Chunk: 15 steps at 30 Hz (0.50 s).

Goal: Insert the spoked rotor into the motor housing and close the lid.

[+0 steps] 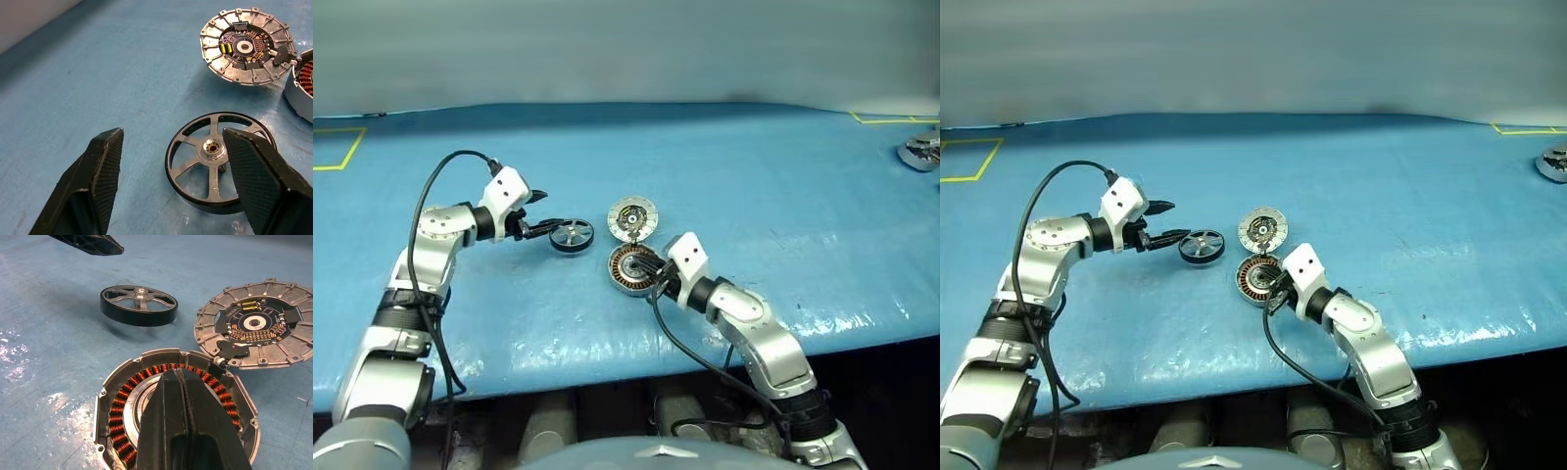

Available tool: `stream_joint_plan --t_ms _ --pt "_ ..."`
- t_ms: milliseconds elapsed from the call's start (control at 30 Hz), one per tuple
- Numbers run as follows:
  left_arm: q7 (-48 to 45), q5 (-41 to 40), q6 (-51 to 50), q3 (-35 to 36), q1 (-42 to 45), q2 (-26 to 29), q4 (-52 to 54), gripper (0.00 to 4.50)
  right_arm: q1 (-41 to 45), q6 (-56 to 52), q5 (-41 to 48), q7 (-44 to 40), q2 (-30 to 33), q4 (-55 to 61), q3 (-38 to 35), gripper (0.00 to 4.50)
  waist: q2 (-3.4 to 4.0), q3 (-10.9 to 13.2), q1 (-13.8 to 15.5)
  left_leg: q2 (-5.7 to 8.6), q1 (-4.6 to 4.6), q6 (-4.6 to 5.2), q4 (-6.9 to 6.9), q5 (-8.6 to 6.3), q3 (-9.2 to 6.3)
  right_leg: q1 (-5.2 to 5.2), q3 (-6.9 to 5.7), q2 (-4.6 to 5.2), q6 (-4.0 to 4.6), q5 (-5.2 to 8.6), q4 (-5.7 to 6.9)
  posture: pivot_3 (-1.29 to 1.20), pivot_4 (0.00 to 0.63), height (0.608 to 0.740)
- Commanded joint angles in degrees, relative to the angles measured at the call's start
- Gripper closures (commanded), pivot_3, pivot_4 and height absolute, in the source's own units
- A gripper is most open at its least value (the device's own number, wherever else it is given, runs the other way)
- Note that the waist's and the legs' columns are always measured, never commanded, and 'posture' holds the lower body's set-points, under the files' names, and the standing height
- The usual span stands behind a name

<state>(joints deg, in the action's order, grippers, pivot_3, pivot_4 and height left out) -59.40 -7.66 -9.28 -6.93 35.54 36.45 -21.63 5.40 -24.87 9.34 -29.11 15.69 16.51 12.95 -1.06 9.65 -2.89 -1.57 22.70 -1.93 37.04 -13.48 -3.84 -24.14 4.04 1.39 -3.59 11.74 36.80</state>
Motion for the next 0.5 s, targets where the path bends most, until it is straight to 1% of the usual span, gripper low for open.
stream_joint_plan --t_ms 33,100,267,500 --pt "-6.73 4.33 2.02 -4.49 6.70 2.02 -6.62 0.93 -0.15 2.38 -0.07 0.97 -0.58 1.54 -0.75 4.50 -0.01 0.00 0.00 0.00 0.02 0.00 0.00 0.00 0.00 -0.02 0.00 0.00 0.00 0.00 0.01 0.00 0.150 0.740" --pt "-9.36 7.49 4.29 -7.37 10.14 2.57 -11.18 0.93 -0.65 2.72 -0.10 1.39 -0.52 1.66 -1.00 4.50 -0.01 0.01 -0.18 0.00 0.03 0.00 -0.01 0.00 0.00 -0.04 0.00 -0.01 0.00 0.00 0.01 0.00 0.150 0.740" --pt "-14.48 14.21 10.79 -13.23 18.52 1.62 -21.77 0.93 -1.61 2.88 -0.22 1.93 0.17 2.19 -1.45 4.50 -0.02 0.02 -0.24 0.00 0.28 0.00 -0.04 0.00 0.00 -0.30 0.02 -0.03 0.01 0.00 0.04 0.00 0.150 0.740" --pt "-14.95 19.62 17.87 -16.08 25.63 -1.82 -33.68 0.93 -2.43 2.73 -0.24 2.35 0.61 3.18 -1.95 4.50 -0.05 0.03 -0.16 0.00 0.37 0.01 0.00 0.00 -0.01 -0.34 0.02 -0.03 -0.02 -0.01 0.04 0.00 0.150 0.740"
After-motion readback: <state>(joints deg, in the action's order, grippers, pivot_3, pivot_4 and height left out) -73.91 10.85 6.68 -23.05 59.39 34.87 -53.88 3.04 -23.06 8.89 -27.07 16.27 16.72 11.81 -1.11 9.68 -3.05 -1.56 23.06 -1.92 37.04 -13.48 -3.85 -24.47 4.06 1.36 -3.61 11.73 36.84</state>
